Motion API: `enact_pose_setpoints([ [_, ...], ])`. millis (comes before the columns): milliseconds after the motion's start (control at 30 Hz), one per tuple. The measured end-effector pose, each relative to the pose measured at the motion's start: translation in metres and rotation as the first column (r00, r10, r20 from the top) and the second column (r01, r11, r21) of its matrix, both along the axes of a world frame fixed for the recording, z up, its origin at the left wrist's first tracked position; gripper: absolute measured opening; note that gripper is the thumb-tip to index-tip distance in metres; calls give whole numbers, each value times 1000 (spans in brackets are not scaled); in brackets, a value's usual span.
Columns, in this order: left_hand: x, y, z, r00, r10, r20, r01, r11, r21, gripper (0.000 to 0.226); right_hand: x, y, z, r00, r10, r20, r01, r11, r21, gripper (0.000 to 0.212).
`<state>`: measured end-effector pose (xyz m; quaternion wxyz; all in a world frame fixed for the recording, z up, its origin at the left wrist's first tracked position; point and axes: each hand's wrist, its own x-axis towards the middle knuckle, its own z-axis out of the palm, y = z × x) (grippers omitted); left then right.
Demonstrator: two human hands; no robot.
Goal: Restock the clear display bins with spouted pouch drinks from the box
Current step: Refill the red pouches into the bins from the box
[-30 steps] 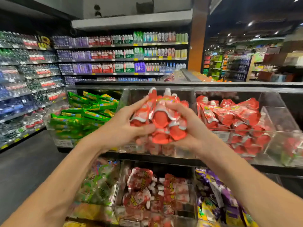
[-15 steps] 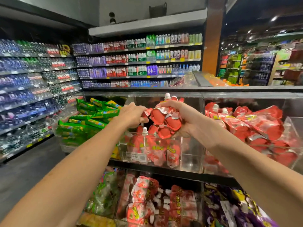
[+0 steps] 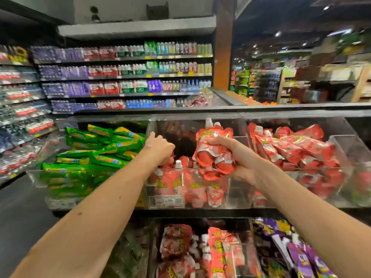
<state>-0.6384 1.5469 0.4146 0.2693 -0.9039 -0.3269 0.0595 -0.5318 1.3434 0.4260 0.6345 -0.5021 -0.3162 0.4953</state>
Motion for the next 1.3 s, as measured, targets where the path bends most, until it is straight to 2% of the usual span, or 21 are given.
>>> enact_pose_setpoints([
  [133, -6, 5, 2, 998, -26, -51, 28, 999, 36, 41, -8, -4, 6, 998, -62, 13, 62, 998, 16, 24],
  [300, -15, -5, 6, 996, -50, -78, 46, 998, -50, 45, -18, -8, 13, 992, -119, 46, 121, 992, -39, 28],
  [367, -21, -4, 10, 995, -98, 3, 98, 988, -122, 45, -20, -9, 15, 990, -132, 51, 135, 989, -54, 36],
  [400, -24, -4, 16, 986, -120, 117, 143, 966, -215, 48, -20, -8, 16, 990, -135, 46, 137, 989, -54, 37],
  [467, -35, -11, 34, 891, -126, 437, 310, 872, -379, 48, -22, -6, 18, 991, -127, 35, 129, 990, -58, 28],
  [533, -47, -28, 53, 688, -132, 713, 555, 728, -401, 55, -23, -2, 20, 993, -117, 26, 119, 990, -78, 21],
  [567, -53, -40, 60, 609, -126, 783, 655, 636, -407, 62, -23, 0, 21, 993, -112, 22, 114, 990, -88, 21],
  [600, -59, -53, 64, 585, -128, 801, 716, 544, -436, 70, -22, 5, 22, 994, -106, 25, 108, 990, -95, 22],
  [633, -63, -65, 66, 608, -150, 780, 733, 484, -478, 77, -23, 9, 23, 995, -94, 25, 96, 990, -103, 25],
  [667, -65, -73, 64, 636, -194, 747, 727, 474, -496, 82, -22, 15, 24, 997, -78, 28, 81, 990, -116, 30],
  [733, -64, -77, 57, 636, -249, 730, 715, 546, -437, 90, -22, 25, 26, 998, -48, 52, 56, 986, -157, 39],
  [800, -62, -73, 52, 599, -237, 765, 701, 616, -359, 89, -22, 33, 26, 998, -25, 64, 37, 980, -194, 46],
  [933, -63, -48, 45, 569, -77, 819, 668, 624, -406, 60, -11, 39, 24, 998, -56, -4, 55, 979, -197, 39],
  [1000, -62, -34, 40, 579, -58, 813, 626, 671, -398, 42, -2, 41, 24, 996, -72, -48, 62, 981, -186, 38],
  [1067, -56, -26, 38, 588, -61, 807, 598, 704, -383, 35, 5, 45, 23, 994, -89, -58, 76, 978, -194, 42],
  [1133, -42, -22, 35, 624, -76, 778, 573, 722, -389, 35, 11, 48, 21, 994, -97, -46, 85, 973, -213, 44],
  [1300, 1, 0, 14, 823, -148, 549, 418, 811, -408, 32, 23, 52, 11, 993, -100, -59, 83, 968, -237, 37],
])
